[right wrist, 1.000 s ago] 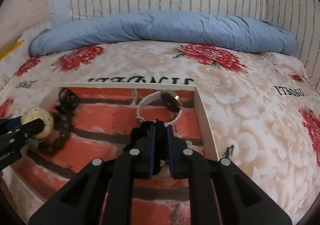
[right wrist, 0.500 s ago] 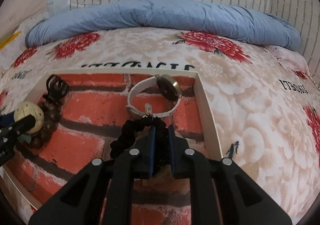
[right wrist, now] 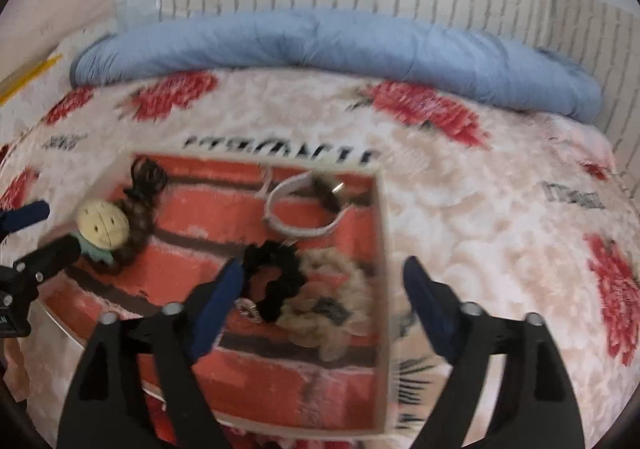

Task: Organize jewelry
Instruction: 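Carry the hair ties and pineapple clip into the tray and open both tools, then move the right tool to the rainbow headband while the left tool reaches the orange scrunchie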

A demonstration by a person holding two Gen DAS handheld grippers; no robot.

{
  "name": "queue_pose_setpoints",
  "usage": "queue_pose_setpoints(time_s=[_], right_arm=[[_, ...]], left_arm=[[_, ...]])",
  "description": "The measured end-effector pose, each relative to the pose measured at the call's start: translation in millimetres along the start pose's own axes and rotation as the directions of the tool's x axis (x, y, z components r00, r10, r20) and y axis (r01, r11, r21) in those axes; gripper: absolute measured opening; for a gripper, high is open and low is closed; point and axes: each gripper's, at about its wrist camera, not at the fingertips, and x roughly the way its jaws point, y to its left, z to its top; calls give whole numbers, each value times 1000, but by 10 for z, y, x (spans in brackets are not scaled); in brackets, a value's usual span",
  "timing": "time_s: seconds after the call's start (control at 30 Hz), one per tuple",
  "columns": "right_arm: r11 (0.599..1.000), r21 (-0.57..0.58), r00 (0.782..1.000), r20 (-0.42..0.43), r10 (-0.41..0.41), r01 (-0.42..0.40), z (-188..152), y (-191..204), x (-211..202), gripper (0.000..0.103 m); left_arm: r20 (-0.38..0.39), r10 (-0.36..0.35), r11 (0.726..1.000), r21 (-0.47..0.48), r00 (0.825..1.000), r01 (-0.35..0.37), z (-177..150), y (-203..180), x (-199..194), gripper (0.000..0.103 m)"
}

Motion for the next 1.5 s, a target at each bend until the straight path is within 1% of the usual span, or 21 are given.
queue_pose_setpoints(time_s=[0.1, 0.13, 0.23, 0.3, 0.4, 0.43, 0.53, 0.63, 0.7, 0.73, 0.8, 0.87, 0.93, 1.0, 1.03, 1.1, 1.17, 1.27, 1.33, 1.43, 1.5], right_arm=[[999, 17, 999, 28, -43, 42, 7, -141, -173, 92], [998, 29, 998, 31, -54, 53, 1, -203, -228, 93], [994, 93, 997, 37, -61, 57, -26, -442, -410, 93], [993, 113, 998, 37, -50, 46, -78, -568, -540, 93], [992, 103, 997, 24, -73, 71, -248, -767, -787, 94], [991, 94, 995, 13, -97, 95, -336, -840, -879, 94], [988, 85, 991, -10, -131, 131, -583, -993, -1064, 94], [984, 122, 992, -30, -127, 129, -859, -1109, -1194, 95], [984, 136, 993, -38, -114, 119, -1011, -1122, -1243, 95], [983, 138, 993, -43, -113, 118, -1081, -1120, -1267, 95], [984, 132, 992, -57, -116, 122, -1229, -1088, -1298, 95], [983, 137, 992, -64, -110, 118, -1341, -1053, -1329, 95], [984, 145, 994, -62, -90, 99, -1441, -1007, -1361, 95], [987, 132, 994, -61, -89, 96, -1509, -939, -1371, 95], [988, 119, 993, -66, -95, 102, -1546, -904, -1356, 95], [989, 101, 992, -76, -102, 109, -1587, -855, -1321, 95], [989, 94, 991, -83, -104, 112, -1615, -838, -1283, 95], [988, 112, 991, -92, -100, 110, -1631, -845, -1244, 95], [988, 117, 992, -92, -86, 97, -1616, -853, -1225, 95], [985, 125, 990, -91, -109, 119, -1606, -873, -1212, 95], [983, 156, 993, -93, -79, 93, -1589, -905, -1196, 95]], left_arm=[[2, 2, 1000, 10, 1000, -2, -1, -44, -105, 98], [-4, 1, 1000, 9, 1000, -1, -17, -49, -134, 98], [-32, 7, 1000, -4, 999, -7, -87, -56, -193, 98], [-55, 16, 1000, -2, 998, -16, -140, -76, -239, 98], [-65, 50, 999, 1, 997, -50, -238, -127, -382, 98], [-66, 52, 999, -7, 996, -53, -284, -145, -454, 98], [-77, 44, 999, -29, 996, -46, -425, -200, -650, 98], [-80, 52, 998, -27, 995, -54, -613, -302, -862, 98], [-89, 59, 998, -24, 994, -61, -747, -373, -981, 98], [-106, 70, 997, -18, 992, -72, -780, -408, -1008, 98], [-115, 91, 995, -18, 989, -94, -862, -452, -1101, 98], [-114, 77, 996, -33, 990, -81, -959, -465, -1196, 98], [-115, 84, 996, -31, 990, -88, -1047, -473, -1239, 98], [-119, 102, 994, -34, 988, -106, -1125, -470, -1248, 98], [-125, 101, 993, -51, 987, -108, -1168, -445, -1234, 98], [-137, 72, 992, -94, 988, -86, -1252, -400, -1202, 98], [-149, 57, 992, -106, 987, -73, -1296, -384, -1154, 98], [-165, 81, 991, -87, 983, -97, -1325, -411, -1073, 98], [-173, 77, 992, -89, 982, -94, -1327, -410, -1036, 98], [-177, 72, 991, -96, 982, -90, -1319, -412, -1000, 98], [-178, 74, 991, -97, 981, -93, -1306, -423, -976, 98]])
